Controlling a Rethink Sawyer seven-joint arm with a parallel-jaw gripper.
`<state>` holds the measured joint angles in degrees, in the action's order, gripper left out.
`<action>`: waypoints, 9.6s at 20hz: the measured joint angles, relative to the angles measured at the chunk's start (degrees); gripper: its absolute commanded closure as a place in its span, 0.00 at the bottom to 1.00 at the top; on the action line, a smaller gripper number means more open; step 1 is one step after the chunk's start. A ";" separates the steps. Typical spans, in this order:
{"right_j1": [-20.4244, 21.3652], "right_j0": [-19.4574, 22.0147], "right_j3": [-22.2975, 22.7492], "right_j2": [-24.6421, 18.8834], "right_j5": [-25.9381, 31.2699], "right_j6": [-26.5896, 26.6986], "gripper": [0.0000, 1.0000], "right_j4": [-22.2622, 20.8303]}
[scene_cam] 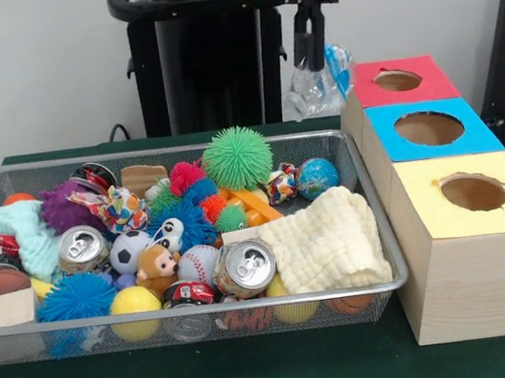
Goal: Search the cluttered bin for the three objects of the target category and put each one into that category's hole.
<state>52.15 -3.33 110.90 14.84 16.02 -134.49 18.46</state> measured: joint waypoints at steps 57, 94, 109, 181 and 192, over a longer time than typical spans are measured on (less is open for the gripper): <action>-15.85 -13.86 -14.91 7.78 8.80 0.00 1.00 0.32; -12.23 -10.75 -8.14 1.67 -3.55 -0.01 1.00 1.86; -12.56 -12.55 -7.40 2.74 -4.22 0.00 0.00 1.85; -4.83 17.63 -3.22 -7.80 1.64 0.00 0.00 -14.89; -8.72 14.73 -3.40 -7.29 1.17 0.00 0.00 -19.18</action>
<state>43.43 11.40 107.50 7.55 17.19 -134.49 -0.72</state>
